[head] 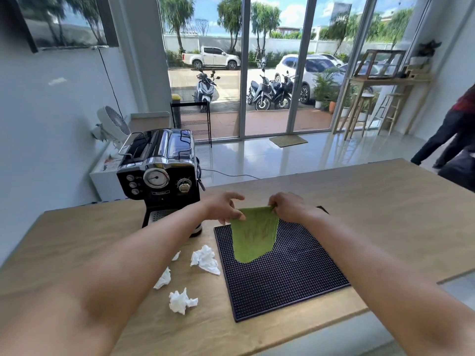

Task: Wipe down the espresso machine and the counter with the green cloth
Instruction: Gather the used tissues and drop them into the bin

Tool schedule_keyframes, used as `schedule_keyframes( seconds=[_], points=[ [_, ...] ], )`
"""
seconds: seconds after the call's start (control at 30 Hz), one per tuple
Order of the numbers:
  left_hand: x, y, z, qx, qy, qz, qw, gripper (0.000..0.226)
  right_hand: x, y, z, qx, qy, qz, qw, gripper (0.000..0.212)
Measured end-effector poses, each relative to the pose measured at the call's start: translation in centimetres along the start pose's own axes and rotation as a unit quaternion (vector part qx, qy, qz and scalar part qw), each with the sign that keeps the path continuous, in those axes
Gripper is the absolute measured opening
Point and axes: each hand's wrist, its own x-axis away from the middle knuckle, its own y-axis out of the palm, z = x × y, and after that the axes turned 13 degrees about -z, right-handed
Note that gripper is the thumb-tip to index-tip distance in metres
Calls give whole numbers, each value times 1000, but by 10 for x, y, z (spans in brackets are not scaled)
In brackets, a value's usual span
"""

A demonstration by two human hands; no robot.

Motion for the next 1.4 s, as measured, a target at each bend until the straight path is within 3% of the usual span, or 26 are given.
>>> schedule_keyframes(
  seconds=[0.03, 0.13, 0.3, 0.4, 0.47, 0.57, 0.73, 0.93, 1.07, 1.17, 1.23, 1.3, 1.4],
  points=[
    [-2, 3, -2, -31, -17, -13, 999, 49, -3, 5, -1, 7, -1, -5, 1000, 36],
    [-4, 10, -10, -178, -58, 23, 982, 10, -11, 20, -5, 17, -2, 13, 1000, 43],
    [-3, 19, -23, -281, -61, 184, 940, 21, -16, 38, -7, 70, -9, 152, 986, 36],
    [1, 46, -40, -341, -63, 168, 923, 23, -18, 59, 4, 114, -51, 164, 978, 32],
    [5, 71, -58, -370, -55, 145, 916, 24, -17, 81, 14, 136, -85, 120, 980, 30],
    [9, 110, -81, -366, -24, 121, 922, 20, -8, 118, 26, 179, -121, 68, 974, 26],
    [17, 152, -100, -386, 32, 133, 912, 13, 12, 156, 44, 191, -146, 73, 968, 15],
    [25, 183, -114, -409, 65, 149, 898, 36, 35, 186, 56, 194, -163, 95, 963, 16],
    [31, 190, -113, -359, 60, 148, 919, 44, 47, 193, 59, 200, -149, 85, 965, 16],
    [29, 183, -111, -324, 62, 134, 934, 28, 52, 185, 51, 184, -140, 79, 970, 40],
    [25, 178, -105, -310, 36, 133, 941, 28, 50, 176, 45, 145, -124, 82, 978, 49],
    [20, 175, -96, -305, -25, 114, 945, 42, 42, 170, 39, 124, -111, 85, 982, 47],
    [13, 171, -89, -311, -95, 82, 942, 56, 27, 170, 28, 106, -81, 11, 991, 49]
  ],
)
